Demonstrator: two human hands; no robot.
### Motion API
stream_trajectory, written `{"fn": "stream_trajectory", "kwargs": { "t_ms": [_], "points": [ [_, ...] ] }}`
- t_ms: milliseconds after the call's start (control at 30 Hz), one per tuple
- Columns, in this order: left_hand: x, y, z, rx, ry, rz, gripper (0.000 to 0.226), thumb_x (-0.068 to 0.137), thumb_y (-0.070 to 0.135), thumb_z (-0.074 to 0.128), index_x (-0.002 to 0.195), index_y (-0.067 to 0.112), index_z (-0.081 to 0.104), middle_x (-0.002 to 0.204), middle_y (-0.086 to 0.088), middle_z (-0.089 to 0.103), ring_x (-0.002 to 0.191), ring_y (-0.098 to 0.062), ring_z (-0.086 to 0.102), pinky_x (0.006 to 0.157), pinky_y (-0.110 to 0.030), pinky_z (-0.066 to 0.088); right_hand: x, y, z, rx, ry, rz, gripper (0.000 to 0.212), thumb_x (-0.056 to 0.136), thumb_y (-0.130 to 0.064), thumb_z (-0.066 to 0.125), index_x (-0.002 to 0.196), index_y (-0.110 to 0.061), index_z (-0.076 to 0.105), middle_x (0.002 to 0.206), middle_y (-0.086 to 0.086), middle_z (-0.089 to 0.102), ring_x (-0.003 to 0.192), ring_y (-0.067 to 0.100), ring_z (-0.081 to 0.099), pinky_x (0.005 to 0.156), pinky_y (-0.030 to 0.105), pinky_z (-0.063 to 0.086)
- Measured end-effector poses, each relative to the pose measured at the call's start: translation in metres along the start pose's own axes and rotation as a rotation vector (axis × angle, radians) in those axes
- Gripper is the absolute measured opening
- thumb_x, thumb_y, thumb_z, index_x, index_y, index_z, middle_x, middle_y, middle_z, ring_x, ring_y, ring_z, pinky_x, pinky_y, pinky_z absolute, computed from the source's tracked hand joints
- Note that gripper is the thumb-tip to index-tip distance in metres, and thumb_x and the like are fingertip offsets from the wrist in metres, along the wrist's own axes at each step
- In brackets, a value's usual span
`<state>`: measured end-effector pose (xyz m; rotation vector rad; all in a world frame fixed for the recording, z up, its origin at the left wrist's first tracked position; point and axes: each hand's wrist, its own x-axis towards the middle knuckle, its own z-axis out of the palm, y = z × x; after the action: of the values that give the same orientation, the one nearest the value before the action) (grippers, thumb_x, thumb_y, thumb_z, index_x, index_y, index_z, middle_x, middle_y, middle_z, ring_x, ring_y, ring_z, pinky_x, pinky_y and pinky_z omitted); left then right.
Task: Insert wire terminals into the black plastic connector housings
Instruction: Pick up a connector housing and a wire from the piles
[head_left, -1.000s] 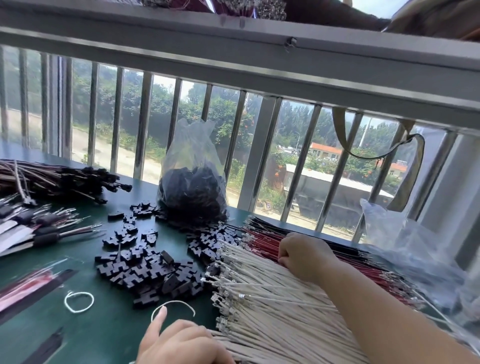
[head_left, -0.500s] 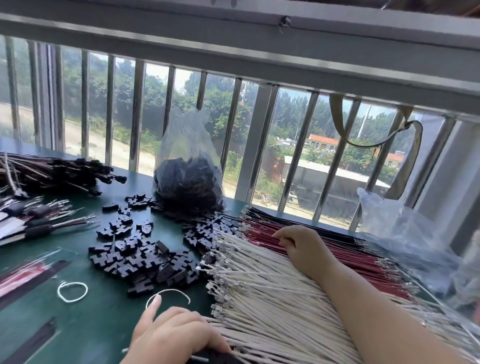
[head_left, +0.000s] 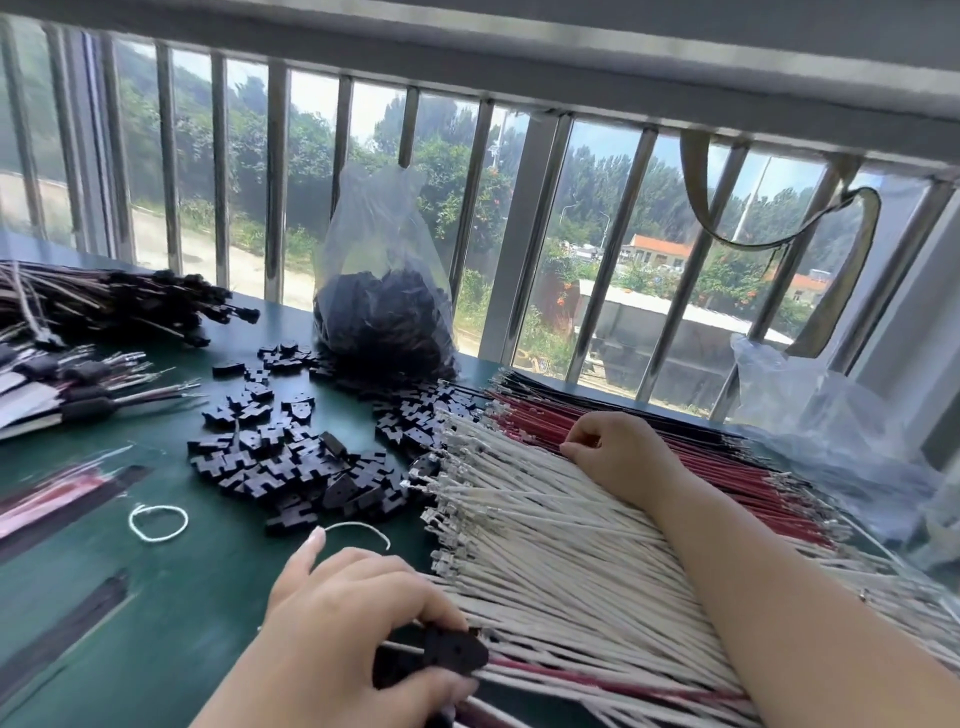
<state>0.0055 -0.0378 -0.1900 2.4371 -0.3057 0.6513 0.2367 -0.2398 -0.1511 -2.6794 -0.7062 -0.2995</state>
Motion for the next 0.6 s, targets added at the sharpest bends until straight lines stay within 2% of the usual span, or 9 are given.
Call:
{"fn": "stream_trajectory", "kwargs": {
  "t_ms": [67, 267, 367, 433, 500, 567, 600],
  "points": [
    [-0.004, 0.002, 0.002, -0.035, -0.033, -0.063, 0.028, 0.044, 0.074, 0.047, 0.071, 0.072, 0.051, 0.097, 0.05, 0.049, 0.107, 0.021, 0.04, 0.11, -0.019, 0.004, 0.001, -0.001, 0.0, 0.008, -0.046, 0.011, 0.016, 0.089, -0.031, 0.06, 0.074, -0.036, 0.06, 0.082, -0.017, 0.061, 0.08, 0.003, 0.056, 0.068, 0.022, 0.045],
    [-0.003, 0.003, -0.001, -0.02, -0.059, -0.126, 0.035, 0.042, 0.076, 0.041, 0.074, 0.069, 0.052, 0.104, 0.052, 0.043, 0.109, 0.02, 0.038, 0.111, -0.016, -0.002, 0.003, 0.001, 0.002, 0.024, -0.026, -0.004, 0.015, 0.089, -0.027, 0.063, 0.074, -0.029, 0.062, 0.077, -0.015, 0.061, 0.076, 0.002, 0.056, 0.063, 0.013, 0.039],
    [-0.004, 0.003, 0.0, -0.036, -0.034, -0.11, 0.031, 0.043, 0.076, 0.043, 0.073, 0.07, 0.051, 0.099, 0.051, 0.048, 0.108, 0.02, 0.039, 0.111, -0.019, 0.001, 0.002, 0.002, 0.004, -0.01, 0.119, -0.058, 0.008, 0.091, -0.018, 0.061, 0.084, -0.02, 0.064, 0.074, -0.015, 0.057, 0.07, -0.002, 0.054, 0.06, 0.005, 0.033],
    [-0.004, 0.001, 0.002, -0.056, -0.009, -0.084, 0.027, 0.045, 0.074, 0.047, 0.072, 0.07, 0.052, 0.093, 0.048, 0.053, 0.105, 0.02, 0.042, 0.111, -0.025, 0.009, -0.002, -0.001, 0.002, 0.033, 0.237, -0.076, 0.011, 0.092, -0.008, 0.058, 0.096, -0.013, 0.067, 0.077, -0.009, 0.062, 0.071, -0.002, 0.058, 0.063, 0.002, 0.036],
    [-0.004, 0.0, 0.003, -0.058, 0.022, -0.083, 0.026, 0.046, 0.073, 0.048, 0.071, 0.07, 0.052, 0.09, 0.046, 0.055, 0.103, 0.02, 0.043, 0.11, -0.029, 0.013, -0.007, -0.007, -0.003, 0.095, 0.363, -0.11, 0.023, 0.092, -0.001, 0.055, 0.11, -0.006, 0.067, 0.087, 0.001, 0.069, 0.078, 0.008, 0.064, 0.072, 0.01, 0.044],
    [-0.003, 0.0, 0.003, -0.056, 0.015, -0.097, 0.026, 0.045, 0.074, 0.046, 0.07, 0.071, 0.051, 0.094, 0.048, 0.052, 0.105, 0.02, 0.041, 0.111, -0.026, 0.009, -0.015, -0.017, -0.017, 0.177, 0.521, -0.144, 0.028, 0.091, 0.001, 0.055, 0.113, -0.009, 0.068, 0.091, 0.005, 0.07, 0.075, 0.011, 0.062, 0.067, 0.015, 0.046],
    [-0.002, 0.0, 0.002, -0.047, 0.012, -0.106, 0.027, 0.044, 0.075, 0.044, 0.07, 0.072, 0.05, 0.097, 0.051, 0.049, 0.107, 0.02, 0.04, 0.112, -0.023, 0.005, -0.019, -0.025, -0.028, 0.281, 0.585, -0.131, 0.027, 0.09, -0.001, 0.058, 0.11, -0.016, 0.069, 0.089, 0.003, 0.07, 0.071, 0.007, 0.06, 0.061, 0.013, 0.044]
  ]
}}
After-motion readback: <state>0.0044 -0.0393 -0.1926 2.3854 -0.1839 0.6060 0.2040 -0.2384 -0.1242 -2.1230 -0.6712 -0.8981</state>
